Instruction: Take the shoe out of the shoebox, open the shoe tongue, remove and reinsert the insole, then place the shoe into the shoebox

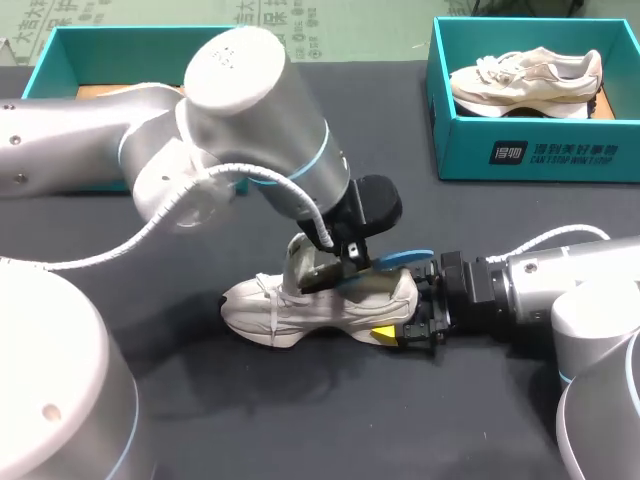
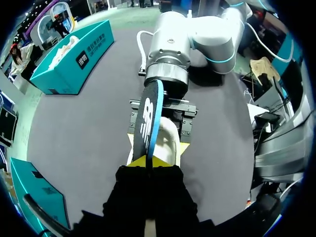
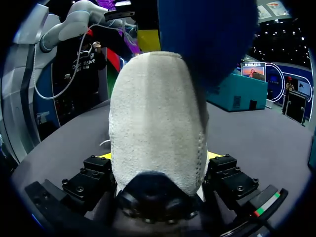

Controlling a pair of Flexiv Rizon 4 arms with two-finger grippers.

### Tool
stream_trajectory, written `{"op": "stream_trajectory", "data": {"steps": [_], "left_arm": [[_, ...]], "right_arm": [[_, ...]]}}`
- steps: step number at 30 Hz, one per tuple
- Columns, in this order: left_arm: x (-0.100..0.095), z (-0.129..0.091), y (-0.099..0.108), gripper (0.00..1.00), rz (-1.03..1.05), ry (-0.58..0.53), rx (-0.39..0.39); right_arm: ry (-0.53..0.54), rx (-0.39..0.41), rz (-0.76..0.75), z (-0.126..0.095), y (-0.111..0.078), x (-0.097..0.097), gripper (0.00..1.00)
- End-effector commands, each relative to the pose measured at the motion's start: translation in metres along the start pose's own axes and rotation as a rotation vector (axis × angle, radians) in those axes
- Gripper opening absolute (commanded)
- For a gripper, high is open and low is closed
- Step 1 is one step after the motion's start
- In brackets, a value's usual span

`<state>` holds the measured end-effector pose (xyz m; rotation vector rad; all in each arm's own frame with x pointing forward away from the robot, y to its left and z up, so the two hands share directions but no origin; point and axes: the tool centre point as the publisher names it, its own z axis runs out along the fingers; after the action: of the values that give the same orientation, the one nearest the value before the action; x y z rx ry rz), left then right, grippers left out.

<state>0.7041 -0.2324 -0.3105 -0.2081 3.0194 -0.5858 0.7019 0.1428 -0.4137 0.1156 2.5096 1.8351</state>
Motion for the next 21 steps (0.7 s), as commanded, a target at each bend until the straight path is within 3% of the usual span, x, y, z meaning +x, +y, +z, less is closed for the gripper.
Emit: {"op": "stream_trajectory", "data": {"steps": [1, 9, 10, 13, 14, 21], "left_arm": [[0.000, 0.010, -0.013, 0.00, -0.036, -0.045, -0.032], [-0.009, 0.006, -0.012, 0.00, -0.073, -0.042, -0.022], [-0.008, 0.004, -0.011, 0.03, -0.072, -0.043, -0.019], [-0.007, 0.002, -0.009, 0.35, -0.069, -0.042, -0.012], [-0.006, 0.001, -0.007, 0.40, -0.068, -0.041, -0.009], [0.004, -0.007, 0.001, 0.47, -0.056, -0.070, 0.021]], "right_arm": [[0.000, 0.005, 0.001, 0.001, -0.001, 0.001, 0.00], [0.000, 0.005, 0.001, 0.001, -0.001, 0.001, 0.00], [0.000, 0.005, 0.001, 0.001, -0.001, 0.001, 0.00], [0.000, 0.005, 0.001, 0.001, -0.001, 0.001, 0.00], [0.000, 0.005, 0.001, 0.001, -0.001, 0.001, 0.00], [0.000, 0.005, 0.001, 0.001, -0.001, 0.001, 0.00]]}}
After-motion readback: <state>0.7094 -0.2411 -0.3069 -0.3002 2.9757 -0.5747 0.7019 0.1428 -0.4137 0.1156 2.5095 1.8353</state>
